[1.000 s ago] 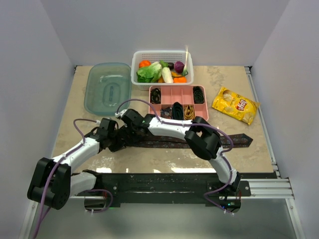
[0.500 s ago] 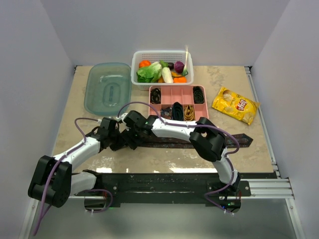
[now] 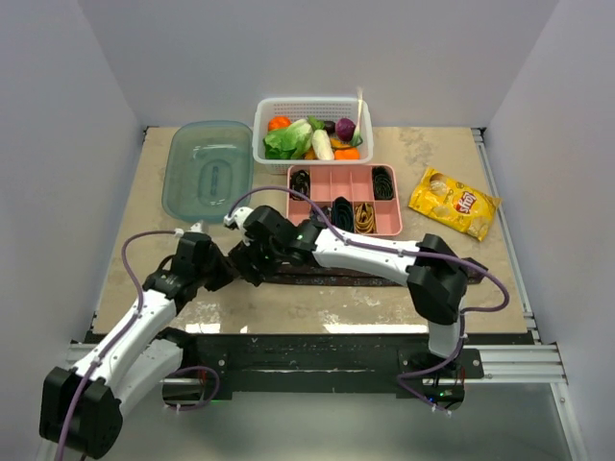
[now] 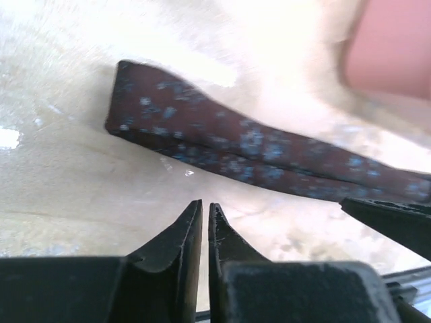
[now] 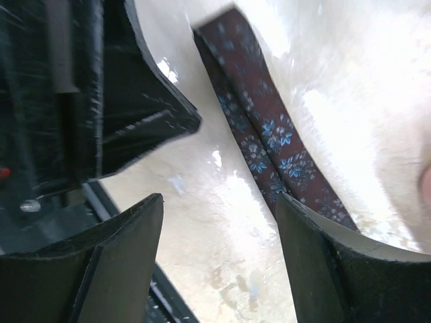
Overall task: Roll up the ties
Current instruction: Flatten out the tie at the center of the board.
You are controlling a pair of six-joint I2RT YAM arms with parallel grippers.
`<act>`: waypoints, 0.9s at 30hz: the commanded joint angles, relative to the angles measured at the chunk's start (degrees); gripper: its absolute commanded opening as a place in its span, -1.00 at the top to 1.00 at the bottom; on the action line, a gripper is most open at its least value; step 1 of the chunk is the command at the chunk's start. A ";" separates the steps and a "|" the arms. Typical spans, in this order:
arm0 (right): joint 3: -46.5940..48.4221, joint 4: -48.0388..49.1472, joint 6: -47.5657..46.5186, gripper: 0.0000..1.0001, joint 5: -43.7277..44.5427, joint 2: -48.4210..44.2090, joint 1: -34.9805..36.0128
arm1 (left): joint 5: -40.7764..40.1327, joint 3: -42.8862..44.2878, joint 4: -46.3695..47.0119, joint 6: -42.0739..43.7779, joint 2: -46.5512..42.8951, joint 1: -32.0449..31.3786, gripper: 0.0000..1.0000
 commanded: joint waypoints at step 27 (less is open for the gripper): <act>-7.81 3.31 2.89 -0.42 4.57 -4.42 -1.33 | -5.03 -2.75 10.93 -3.43 14.40 0.16 1.00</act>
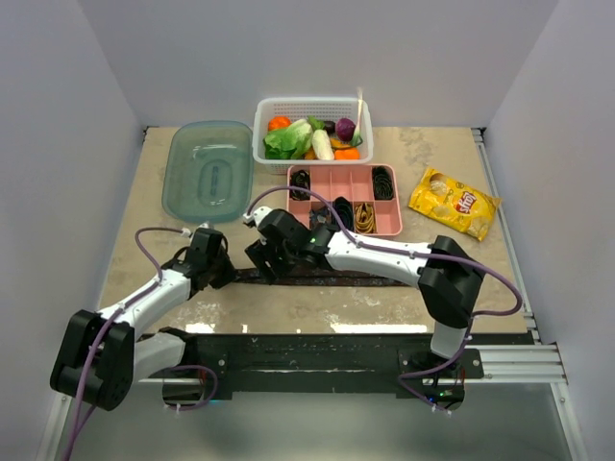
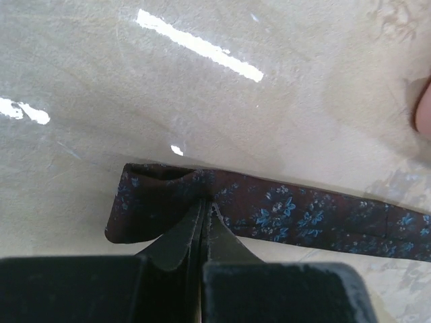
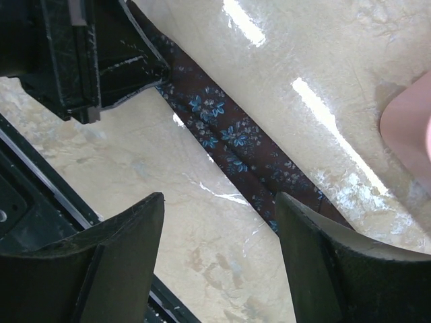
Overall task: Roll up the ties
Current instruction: Flatten out the tie at the center of the board.
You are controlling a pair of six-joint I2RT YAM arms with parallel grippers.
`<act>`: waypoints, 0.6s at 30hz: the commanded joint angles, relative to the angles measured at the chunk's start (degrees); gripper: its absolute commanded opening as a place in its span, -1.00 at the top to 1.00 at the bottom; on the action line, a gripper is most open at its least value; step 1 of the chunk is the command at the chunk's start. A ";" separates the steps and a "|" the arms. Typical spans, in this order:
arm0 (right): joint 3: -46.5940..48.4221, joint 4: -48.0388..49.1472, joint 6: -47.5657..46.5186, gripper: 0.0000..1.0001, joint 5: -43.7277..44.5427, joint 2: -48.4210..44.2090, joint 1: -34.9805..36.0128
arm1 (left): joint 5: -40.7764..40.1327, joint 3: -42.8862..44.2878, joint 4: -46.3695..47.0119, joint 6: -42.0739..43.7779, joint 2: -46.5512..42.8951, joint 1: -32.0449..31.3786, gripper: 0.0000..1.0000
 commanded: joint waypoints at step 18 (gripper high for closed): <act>2.59 -0.74 -5.46 -0.48 1.98 5.36 0.10 | -2.86 6.34 -4.38 2.38 -8.14 0.25 0.72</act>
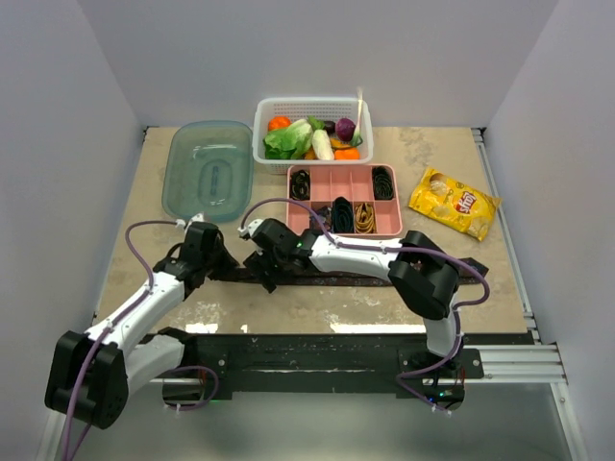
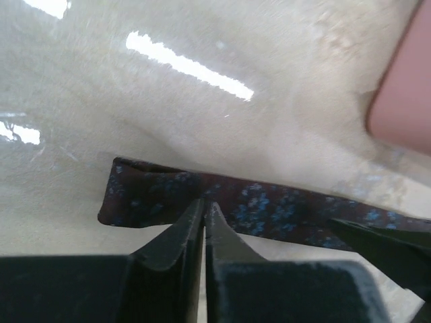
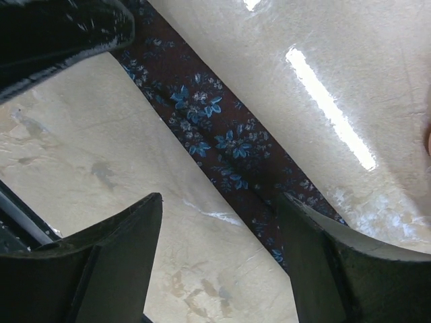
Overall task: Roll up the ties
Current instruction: Flatten out the tie at the center of the board.
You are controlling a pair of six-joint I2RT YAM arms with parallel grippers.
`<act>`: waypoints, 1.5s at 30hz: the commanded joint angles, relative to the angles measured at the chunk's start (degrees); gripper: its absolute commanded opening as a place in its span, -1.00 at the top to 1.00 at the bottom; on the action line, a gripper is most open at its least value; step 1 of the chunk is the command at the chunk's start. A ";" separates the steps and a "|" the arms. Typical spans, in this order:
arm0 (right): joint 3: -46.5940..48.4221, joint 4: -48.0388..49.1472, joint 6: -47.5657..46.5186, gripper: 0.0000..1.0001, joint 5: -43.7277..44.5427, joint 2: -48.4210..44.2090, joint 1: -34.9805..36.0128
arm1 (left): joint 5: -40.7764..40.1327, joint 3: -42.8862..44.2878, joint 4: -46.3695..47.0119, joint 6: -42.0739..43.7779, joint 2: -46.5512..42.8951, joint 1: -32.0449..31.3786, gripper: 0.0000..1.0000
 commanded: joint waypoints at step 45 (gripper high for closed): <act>-19.27 -5.12 -6.36 0.48 5.65 -13.54 -8.67 | 0.33 6.70 -2.91 6.93 -2.55 0.84 -0.35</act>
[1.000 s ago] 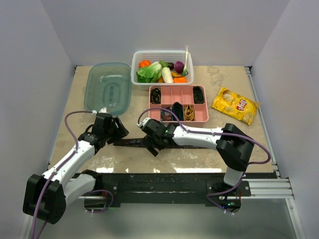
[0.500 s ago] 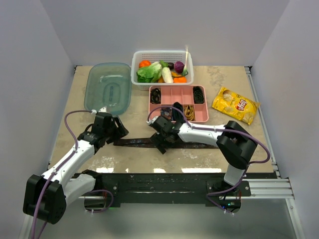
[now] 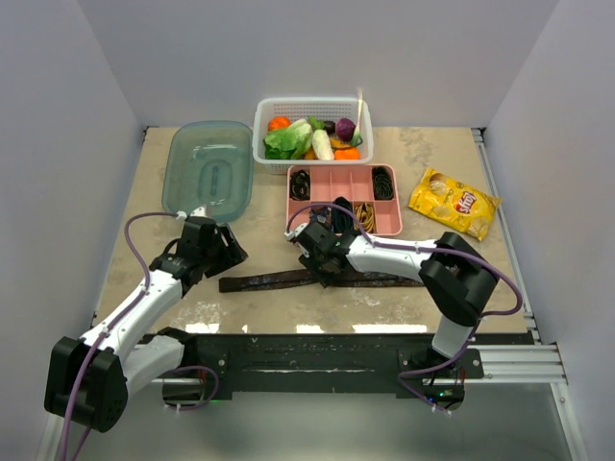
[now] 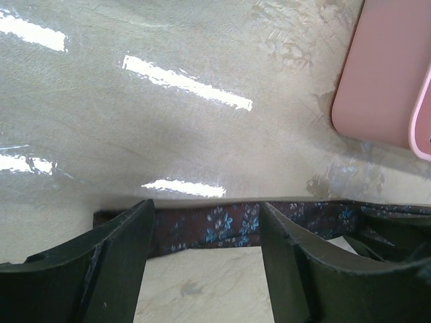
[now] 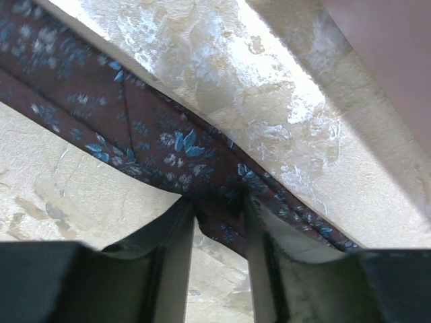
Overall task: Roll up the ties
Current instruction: Flatten out the tie at the center of the board.
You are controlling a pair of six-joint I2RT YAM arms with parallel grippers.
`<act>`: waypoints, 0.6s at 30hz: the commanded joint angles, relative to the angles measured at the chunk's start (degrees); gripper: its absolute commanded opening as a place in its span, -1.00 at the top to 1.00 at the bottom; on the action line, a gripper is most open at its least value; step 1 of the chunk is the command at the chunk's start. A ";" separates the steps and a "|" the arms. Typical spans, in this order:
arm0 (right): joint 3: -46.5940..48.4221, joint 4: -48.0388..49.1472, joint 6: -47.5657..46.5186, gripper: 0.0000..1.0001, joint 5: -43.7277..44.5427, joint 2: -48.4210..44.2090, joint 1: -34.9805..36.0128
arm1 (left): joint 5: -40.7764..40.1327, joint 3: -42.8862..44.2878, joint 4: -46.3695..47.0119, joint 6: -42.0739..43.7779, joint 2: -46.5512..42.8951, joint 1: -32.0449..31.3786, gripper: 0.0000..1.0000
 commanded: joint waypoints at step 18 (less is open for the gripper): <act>3.41 -5.28 0.93 -0.71 -0.96 -8.02 -0.32 | 0.60 1.46 -1.14 3.60 -0.62 0.47 -0.35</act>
